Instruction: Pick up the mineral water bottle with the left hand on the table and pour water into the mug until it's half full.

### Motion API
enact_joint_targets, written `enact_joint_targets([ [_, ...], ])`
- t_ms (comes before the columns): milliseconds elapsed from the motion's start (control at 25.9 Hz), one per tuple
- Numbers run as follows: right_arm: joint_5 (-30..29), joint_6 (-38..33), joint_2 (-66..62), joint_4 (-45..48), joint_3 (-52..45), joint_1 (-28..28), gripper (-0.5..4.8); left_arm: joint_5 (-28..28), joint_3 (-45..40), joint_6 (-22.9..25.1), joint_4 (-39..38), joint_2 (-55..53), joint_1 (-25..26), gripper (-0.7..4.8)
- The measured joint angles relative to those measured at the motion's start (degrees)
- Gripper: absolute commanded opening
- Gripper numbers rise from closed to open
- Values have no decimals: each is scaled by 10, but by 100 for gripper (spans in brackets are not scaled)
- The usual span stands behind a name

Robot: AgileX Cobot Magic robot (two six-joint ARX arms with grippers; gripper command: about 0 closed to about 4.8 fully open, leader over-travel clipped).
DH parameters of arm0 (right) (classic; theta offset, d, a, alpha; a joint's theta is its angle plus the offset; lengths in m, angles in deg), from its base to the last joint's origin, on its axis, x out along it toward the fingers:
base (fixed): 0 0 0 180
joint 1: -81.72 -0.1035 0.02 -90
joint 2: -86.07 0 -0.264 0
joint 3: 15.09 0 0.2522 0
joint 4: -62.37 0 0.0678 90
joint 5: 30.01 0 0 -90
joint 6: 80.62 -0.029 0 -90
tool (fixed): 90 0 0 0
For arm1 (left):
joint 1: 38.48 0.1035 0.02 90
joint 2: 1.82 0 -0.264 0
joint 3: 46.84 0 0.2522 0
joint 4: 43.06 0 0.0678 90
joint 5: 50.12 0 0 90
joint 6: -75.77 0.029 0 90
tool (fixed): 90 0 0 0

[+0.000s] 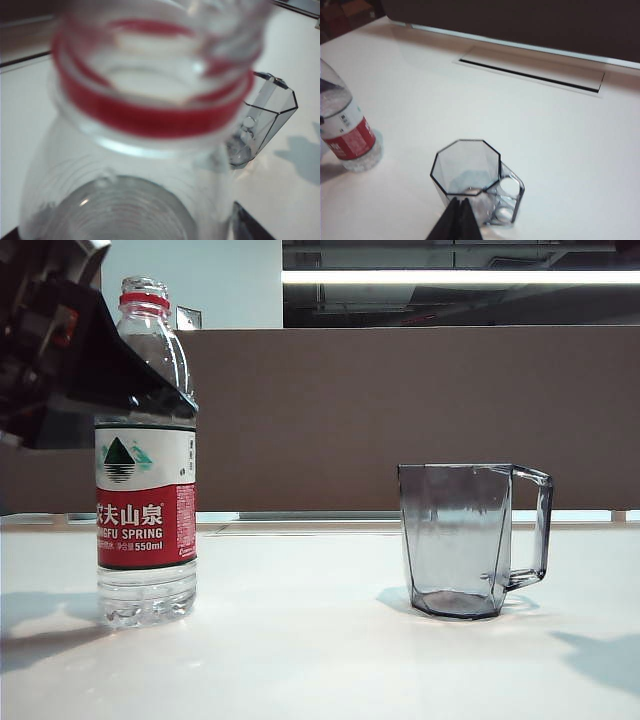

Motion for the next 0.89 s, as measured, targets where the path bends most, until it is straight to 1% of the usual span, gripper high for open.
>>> enact_joint_targets([
  [193,-5,0,0,-44,0,0,-2,4,0,1,40,-35,0,479],
  [309,-13,0,0,-52,0,0,-3,16,0,12,74,-66,0,479],
  [580,-13,0,0,-52,0,0,-3,20,0,13,87,-106,0,479],
  [773,-13,0,0,-52,0,0,-2,21,-2,13,122,-129,0,479],
  [889,-13,0,0,-52,0,0,-2,21,-2,13,123,-130,0,479],
])
